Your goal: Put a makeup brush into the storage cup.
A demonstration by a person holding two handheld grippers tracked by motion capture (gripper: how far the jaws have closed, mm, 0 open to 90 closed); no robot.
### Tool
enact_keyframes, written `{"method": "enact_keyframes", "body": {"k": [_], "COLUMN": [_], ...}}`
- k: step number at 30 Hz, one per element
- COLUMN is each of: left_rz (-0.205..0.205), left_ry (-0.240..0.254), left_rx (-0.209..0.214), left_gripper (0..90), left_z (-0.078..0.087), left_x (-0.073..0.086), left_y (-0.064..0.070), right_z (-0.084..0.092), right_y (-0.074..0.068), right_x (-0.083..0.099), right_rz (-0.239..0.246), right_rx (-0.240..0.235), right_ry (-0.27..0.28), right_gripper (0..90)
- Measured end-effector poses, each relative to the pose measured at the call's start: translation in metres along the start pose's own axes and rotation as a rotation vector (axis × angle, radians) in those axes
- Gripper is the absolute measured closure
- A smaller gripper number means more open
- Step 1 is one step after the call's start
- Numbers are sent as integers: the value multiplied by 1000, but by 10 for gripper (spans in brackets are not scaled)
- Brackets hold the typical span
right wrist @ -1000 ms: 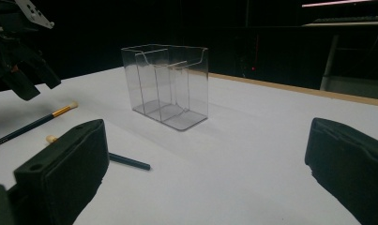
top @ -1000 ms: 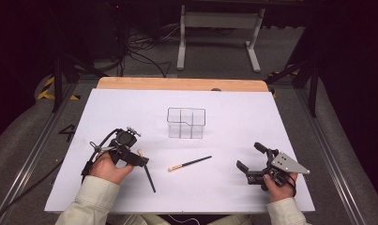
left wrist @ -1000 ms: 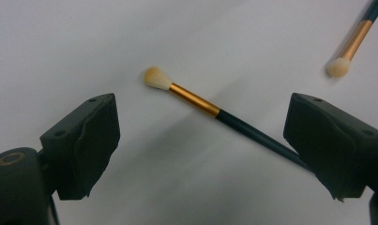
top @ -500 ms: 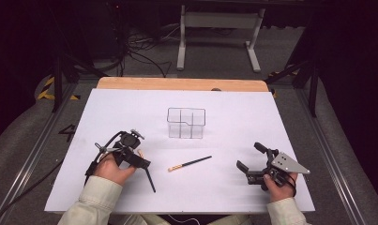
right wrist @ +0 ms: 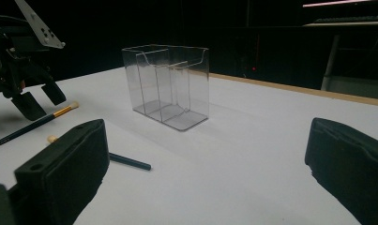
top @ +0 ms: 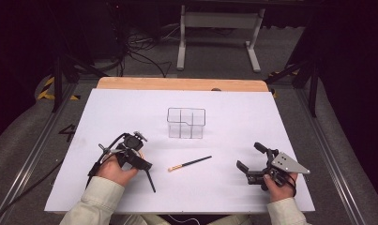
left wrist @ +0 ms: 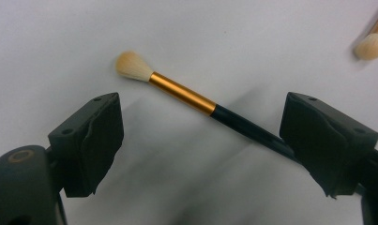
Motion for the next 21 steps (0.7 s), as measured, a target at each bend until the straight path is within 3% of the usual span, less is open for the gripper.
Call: {"method": "enact_keyframes", "body": {"k": [8,15,21], "left_rz": [21,-3,-40], "left_ry": [-17,-29,-42], "left_rx": [2,-19,-62], "left_gripper": [142,137,158], "left_z": [-4,-6,-6], "left_x": [2,3,4], "left_y": [1,3,4], "right_z": [0,0,0], "right_y": [0,1,2], "right_x": [0,0,0], "right_rz": [-6,-11,-16], "right_rx": [-2,-2,4], "right_ry": [1,2,1], "right_gripper": [5,6,8]}}
Point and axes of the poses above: each handheld gripper's, and its own axes: z roughly backward along the jaws, x roughly out of its underside, y roughly to its right, the point moved 8 cm from there along -z, roughly forward along the jaws, and after that the axes turned 14 degrees about y, right-handed, at the moved point
